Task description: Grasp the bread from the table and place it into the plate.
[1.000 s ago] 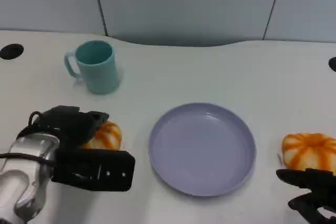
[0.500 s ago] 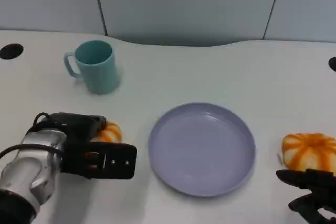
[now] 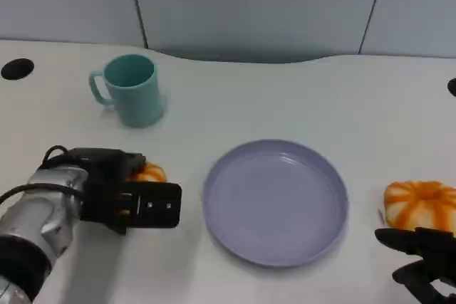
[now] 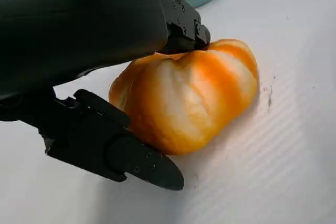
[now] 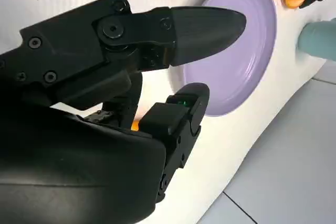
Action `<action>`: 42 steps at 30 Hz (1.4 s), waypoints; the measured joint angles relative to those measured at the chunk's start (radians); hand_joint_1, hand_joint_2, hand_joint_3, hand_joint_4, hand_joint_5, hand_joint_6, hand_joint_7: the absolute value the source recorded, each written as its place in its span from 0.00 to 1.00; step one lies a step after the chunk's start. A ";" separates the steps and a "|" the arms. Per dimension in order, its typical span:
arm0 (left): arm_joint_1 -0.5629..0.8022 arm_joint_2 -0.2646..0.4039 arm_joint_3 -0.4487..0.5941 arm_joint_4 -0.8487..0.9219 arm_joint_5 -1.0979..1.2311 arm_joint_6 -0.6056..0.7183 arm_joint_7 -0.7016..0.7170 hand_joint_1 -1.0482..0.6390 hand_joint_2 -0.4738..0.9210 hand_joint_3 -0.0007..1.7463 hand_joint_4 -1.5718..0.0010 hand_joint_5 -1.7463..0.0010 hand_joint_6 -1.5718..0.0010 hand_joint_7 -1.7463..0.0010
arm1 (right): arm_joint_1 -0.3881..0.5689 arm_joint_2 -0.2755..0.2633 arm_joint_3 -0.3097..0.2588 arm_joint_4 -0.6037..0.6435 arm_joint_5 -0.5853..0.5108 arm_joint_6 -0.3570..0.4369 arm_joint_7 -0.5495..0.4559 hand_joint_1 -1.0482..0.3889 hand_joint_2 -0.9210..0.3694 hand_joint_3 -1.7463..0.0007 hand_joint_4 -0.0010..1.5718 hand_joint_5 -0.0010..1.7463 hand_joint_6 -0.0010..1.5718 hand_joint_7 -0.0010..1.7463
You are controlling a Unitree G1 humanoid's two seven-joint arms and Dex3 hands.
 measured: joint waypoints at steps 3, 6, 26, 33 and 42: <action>-0.030 -0.011 -0.003 0.057 -0.011 -0.017 0.023 0.40 0.89 0.00 0.98 0.47 0.77 0.67 | 0.001 0.001 0.000 -0.001 0.000 -0.004 -0.003 0.49 0.00 0.76 0.27 0.55 0.47 0.00; -0.053 -0.026 0.000 0.107 -0.024 -0.026 0.064 0.48 0.92 0.01 0.91 0.05 0.92 0.09 | 0.004 0.001 0.000 -0.002 -0.001 -0.005 -0.005 0.50 0.00 0.75 0.25 0.54 0.46 0.00; -0.084 -0.086 0.034 0.394 -0.135 -0.270 0.539 0.57 0.99 0.03 0.48 0.00 0.61 0.00 | 0.009 0.002 -0.003 -0.006 -0.001 -0.017 -0.017 0.47 0.00 0.75 0.25 0.51 0.45 0.00; -0.084 -0.086 0.044 0.420 -0.165 -0.306 0.544 0.59 0.99 0.03 0.47 0.00 0.60 0.00 | 0.009 0.002 -0.002 -0.007 -0.006 -0.017 -0.019 0.48 0.00 0.76 0.26 0.50 0.45 0.00; -0.077 -0.055 0.093 0.344 -0.226 -0.366 0.466 0.55 0.97 0.03 0.48 0.00 0.61 0.00 | -0.016 0.018 0.012 -0.006 -0.012 0.004 -0.028 0.50 0.00 0.75 0.28 0.49 0.45 0.00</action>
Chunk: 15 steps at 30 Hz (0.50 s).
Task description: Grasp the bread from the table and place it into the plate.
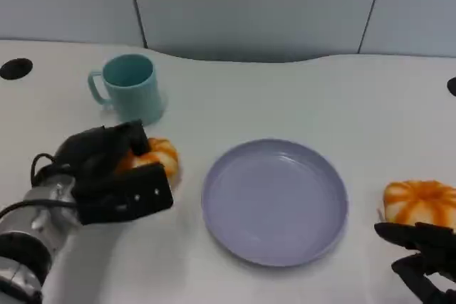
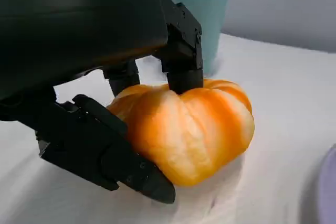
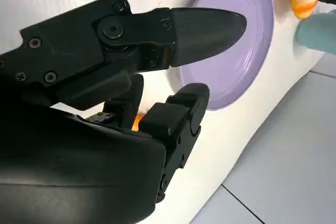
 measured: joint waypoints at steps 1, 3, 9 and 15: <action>0.000 0.009 0.016 -0.028 -0.021 -0.005 -0.031 0.55 0.97 0.03 0.49 0.00 0.61 0.00 | -0.006 0.002 0.002 0.002 -0.001 0.000 -0.001 0.50 0.00 0.75 0.28 0.49 0.46 0.00; -0.002 0.026 0.047 -0.085 -0.063 -0.014 -0.094 0.56 0.96 0.02 0.48 0.00 0.61 0.00 | -0.020 0.003 0.003 0.007 -0.008 0.000 -0.006 0.50 0.00 0.75 0.28 0.49 0.45 0.00; -0.007 0.055 0.102 -0.246 -0.139 -0.064 -0.211 0.54 0.96 0.03 0.46 0.00 0.58 0.00 | -0.045 0.016 0.005 0.035 -0.010 -0.001 -0.010 0.50 0.00 0.76 0.29 0.49 0.46 0.01; -0.007 0.048 0.113 -0.412 -0.174 -0.053 -0.319 0.53 0.96 0.03 0.45 0.00 0.58 0.00 | -0.052 0.019 0.011 0.043 -0.024 -0.001 -0.011 0.48 0.00 0.77 0.30 0.48 0.47 0.01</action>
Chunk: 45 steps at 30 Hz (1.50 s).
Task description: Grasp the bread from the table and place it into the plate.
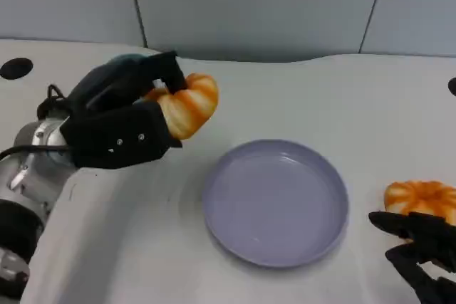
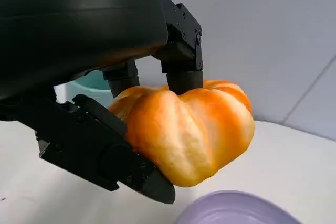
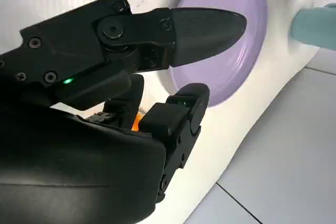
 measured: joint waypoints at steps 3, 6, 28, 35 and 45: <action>0.001 -0.027 -0.009 -0.065 0.003 -0.014 -0.008 0.55 0.96 0.03 0.45 0.00 0.58 0.00 | 0.001 0.001 0.003 0.000 -0.001 -0.001 0.000 0.49 0.00 0.77 0.31 0.48 0.47 0.01; 0.005 -0.070 -0.043 -0.088 0.014 -0.031 -0.011 0.56 0.95 0.02 0.45 0.00 0.58 0.00 | 0.005 0.001 0.004 0.000 -0.001 -0.013 0.000 0.49 0.00 0.77 0.32 0.49 0.47 0.01; -0.044 -0.203 -0.242 0.053 0.115 -0.037 -0.256 0.34 0.96 0.00 0.78 0.17 0.76 0.32 | 0.056 0.000 0.026 -0.042 -0.010 -0.018 0.001 0.48 0.00 0.78 0.33 0.45 0.47 0.00; -0.132 -0.157 -0.297 0.095 0.168 -0.096 -0.361 0.15 0.98 0.00 0.97 0.87 0.84 0.95 | 0.063 -0.002 0.027 -0.051 -0.010 -0.018 0.004 0.48 0.00 0.77 0.33 0.45 0.46 0.00; -0.160 -0.151 -0.322 0.081 0.186 -0.093 -0.482 0.06 0.98 0.00 1.00 1.00 0.98 1.00 | 0.071 -0.004 0.027 -0.062 -0.011 -0.018 0.005 0.48 0.00 0.77 0.34 0.44 0.46 0.00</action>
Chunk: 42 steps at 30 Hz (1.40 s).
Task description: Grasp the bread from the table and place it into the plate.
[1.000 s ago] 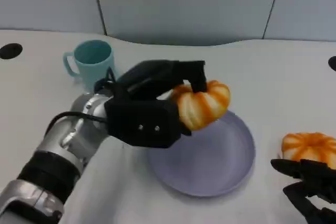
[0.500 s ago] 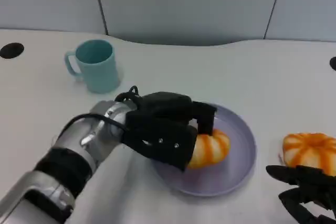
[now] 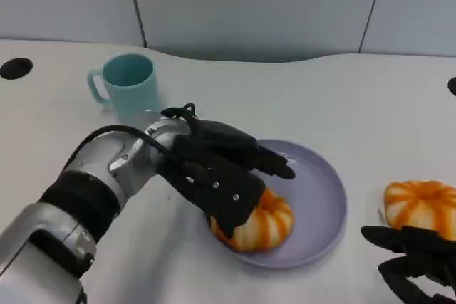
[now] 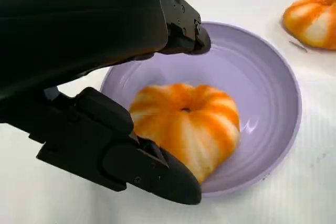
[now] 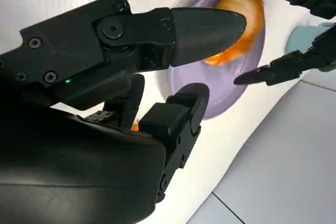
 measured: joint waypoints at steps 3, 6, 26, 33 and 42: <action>0.000 0.000 0.006 -0.007 -0.002 0.012 -0.018 0.05 0.98 0.00 1.00 1.00 0.98 1.00 | 0.001 0.000 0.000 0.000 -0.006 0.001 0.000 0.48 0.00 0.77 0.34 0.44 0.46 0.00; 0.000 0.001 0.008 -0.023 -0.005 0.037 -0.050 0.04 0.98 0.00 1.00 1.00 0.97 0.99 | 0.001 0.000 0.000 -0.003 -0.008 0.008 0.000 0.48 0.00 0.77 0.33 0.44 0.46 0.00; 0.197 0.193 0.368 -0.217 -0.495 0.032 -0.182 0.14 1.00 0.03 0.94 0.97 0.85 0.97 | 0.002 0.001 0.000 -0.005 -0.011 0.006 -0.002 0.47 0.00 0.78 0.34 0.44 0.47 0.01; 0.399 0.219 0.498 -0.340 -0.591 0.148 -0.140 0.22 1.00 0.01 0.89 0.76 0.75 0.98 | 0.005 0.002 -0.007 0.002 0.005 -0.003 0.000 0.48 0.00 0.77 0.34 0.45 0.47 0.01; 0.602 0.214 0.588 -0.481 -0.594 0.286 -0.006 0.27 1.00 0.01 0.78 0.26 0.63 0.64 | 0.000 0.000 -0.020 0.005 0.012 -0.003 0.004 0.48 0.00 0.77 0.32 0.46 0.47 0.01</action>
